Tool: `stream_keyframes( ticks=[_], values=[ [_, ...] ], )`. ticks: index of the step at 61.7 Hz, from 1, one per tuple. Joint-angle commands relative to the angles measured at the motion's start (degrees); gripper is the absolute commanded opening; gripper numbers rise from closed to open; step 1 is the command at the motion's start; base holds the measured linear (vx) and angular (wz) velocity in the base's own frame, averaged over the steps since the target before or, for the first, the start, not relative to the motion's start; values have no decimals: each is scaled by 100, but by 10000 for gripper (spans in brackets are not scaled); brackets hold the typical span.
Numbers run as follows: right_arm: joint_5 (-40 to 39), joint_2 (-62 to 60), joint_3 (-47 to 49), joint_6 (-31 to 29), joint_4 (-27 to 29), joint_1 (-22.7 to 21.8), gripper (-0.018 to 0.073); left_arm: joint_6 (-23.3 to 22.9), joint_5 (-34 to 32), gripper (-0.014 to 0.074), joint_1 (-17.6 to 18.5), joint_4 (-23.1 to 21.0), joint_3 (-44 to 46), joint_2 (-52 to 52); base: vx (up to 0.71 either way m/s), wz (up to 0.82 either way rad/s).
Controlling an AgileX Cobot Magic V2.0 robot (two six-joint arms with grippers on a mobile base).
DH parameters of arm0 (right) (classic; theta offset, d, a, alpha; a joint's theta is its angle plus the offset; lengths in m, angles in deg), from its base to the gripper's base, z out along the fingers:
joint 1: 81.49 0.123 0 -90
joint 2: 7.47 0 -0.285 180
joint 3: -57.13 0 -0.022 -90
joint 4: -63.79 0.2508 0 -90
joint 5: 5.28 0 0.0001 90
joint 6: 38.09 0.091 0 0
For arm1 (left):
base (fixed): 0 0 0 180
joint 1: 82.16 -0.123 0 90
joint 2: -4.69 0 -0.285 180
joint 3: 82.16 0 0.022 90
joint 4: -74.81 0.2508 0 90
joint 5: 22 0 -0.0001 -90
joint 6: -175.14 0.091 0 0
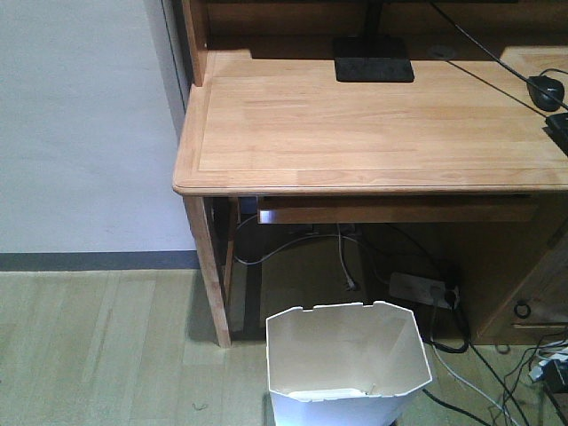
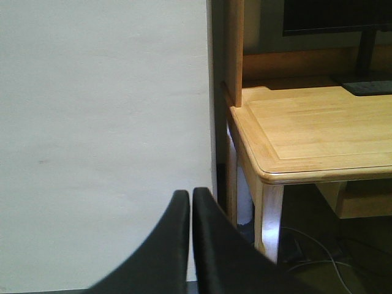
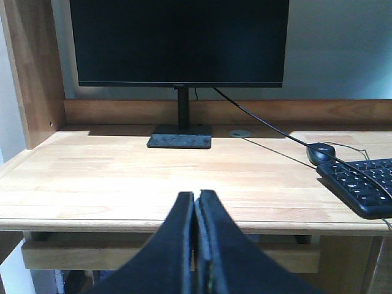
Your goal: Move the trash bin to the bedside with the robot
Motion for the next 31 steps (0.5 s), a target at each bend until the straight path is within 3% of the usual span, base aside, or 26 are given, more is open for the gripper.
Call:
stream_keyframes(
  ticks=[1,31],
  values=[
    [-396,-61,-34,-20,5,-25,-9,0,-389,-6,13,-23,-108,-73,0,0],
    [-454,-62,-28,-39,5,-25,-9,0,-389,-6,13,-23,-108,-73,0,0]
  ],
)
